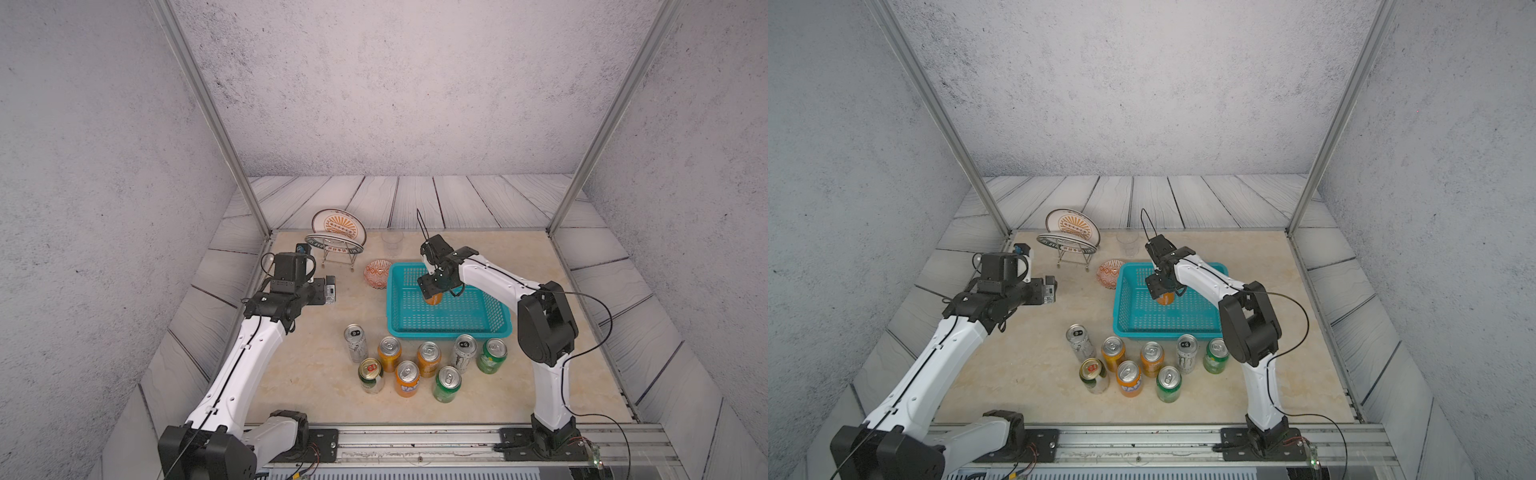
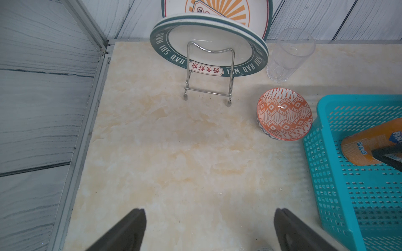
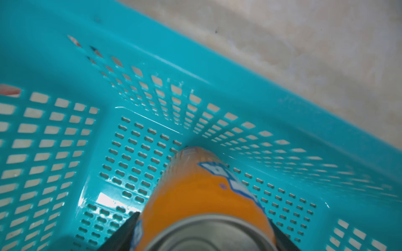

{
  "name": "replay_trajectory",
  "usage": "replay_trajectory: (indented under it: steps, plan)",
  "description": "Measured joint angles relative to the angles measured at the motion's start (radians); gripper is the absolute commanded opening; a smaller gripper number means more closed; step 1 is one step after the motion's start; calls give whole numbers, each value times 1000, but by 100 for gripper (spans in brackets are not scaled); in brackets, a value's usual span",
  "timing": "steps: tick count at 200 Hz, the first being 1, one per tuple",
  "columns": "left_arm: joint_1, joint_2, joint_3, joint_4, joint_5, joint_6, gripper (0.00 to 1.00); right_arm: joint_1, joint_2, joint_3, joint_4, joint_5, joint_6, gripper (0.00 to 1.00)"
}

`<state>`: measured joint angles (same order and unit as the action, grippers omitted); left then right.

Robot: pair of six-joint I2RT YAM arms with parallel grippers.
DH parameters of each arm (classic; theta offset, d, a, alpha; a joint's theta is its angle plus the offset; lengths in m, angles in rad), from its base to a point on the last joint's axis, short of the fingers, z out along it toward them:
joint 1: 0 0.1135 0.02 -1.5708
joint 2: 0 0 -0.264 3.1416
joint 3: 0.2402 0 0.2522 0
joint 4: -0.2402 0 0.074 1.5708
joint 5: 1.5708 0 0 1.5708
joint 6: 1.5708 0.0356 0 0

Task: Take out the drinks from the basket
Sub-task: Pick up the drink from the basket.

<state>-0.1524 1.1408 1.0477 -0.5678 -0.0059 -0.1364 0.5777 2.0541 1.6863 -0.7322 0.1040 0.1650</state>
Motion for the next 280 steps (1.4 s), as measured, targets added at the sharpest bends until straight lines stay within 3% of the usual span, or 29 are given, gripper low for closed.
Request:
replay_trajectory:
  steps: [77,159,280]
  plan:
    - [0,0,0,0,3,0,99,-1,26,37,-26,0,-10,65]
    - [0,0,0,0,4,0,99,-1,7,25,-50,-2,-22,64]
    - [2,0,0,0,12,0,99,46,-330,-28,-202,-5,-39,62]
